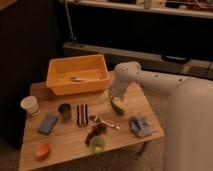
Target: Place pepper in metal cup
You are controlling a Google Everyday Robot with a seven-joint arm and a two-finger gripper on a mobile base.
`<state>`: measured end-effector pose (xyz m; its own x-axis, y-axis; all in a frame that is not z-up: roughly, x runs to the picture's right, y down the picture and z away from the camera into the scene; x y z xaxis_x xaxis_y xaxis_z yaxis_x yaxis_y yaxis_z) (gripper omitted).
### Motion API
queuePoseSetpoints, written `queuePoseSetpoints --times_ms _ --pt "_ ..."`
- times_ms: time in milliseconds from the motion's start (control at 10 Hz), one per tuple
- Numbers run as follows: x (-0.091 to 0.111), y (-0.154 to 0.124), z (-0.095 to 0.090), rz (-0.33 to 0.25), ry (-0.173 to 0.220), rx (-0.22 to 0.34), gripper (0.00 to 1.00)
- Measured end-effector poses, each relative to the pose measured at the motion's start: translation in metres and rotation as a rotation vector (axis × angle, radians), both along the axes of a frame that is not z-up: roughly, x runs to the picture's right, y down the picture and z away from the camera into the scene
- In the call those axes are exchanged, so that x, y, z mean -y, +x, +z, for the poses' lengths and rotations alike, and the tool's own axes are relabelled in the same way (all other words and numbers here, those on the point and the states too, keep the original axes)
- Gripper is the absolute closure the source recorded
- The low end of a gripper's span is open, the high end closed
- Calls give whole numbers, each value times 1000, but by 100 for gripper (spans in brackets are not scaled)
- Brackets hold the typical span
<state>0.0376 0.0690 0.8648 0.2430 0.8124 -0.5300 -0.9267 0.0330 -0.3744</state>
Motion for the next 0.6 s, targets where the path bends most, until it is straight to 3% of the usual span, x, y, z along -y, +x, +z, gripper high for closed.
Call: queuePoseSetpoints --times_ms 200,600 --pt "-11 -8 17 -56 -7 8 20" --pt "-37 -1 34 -100 -42 -26 20"
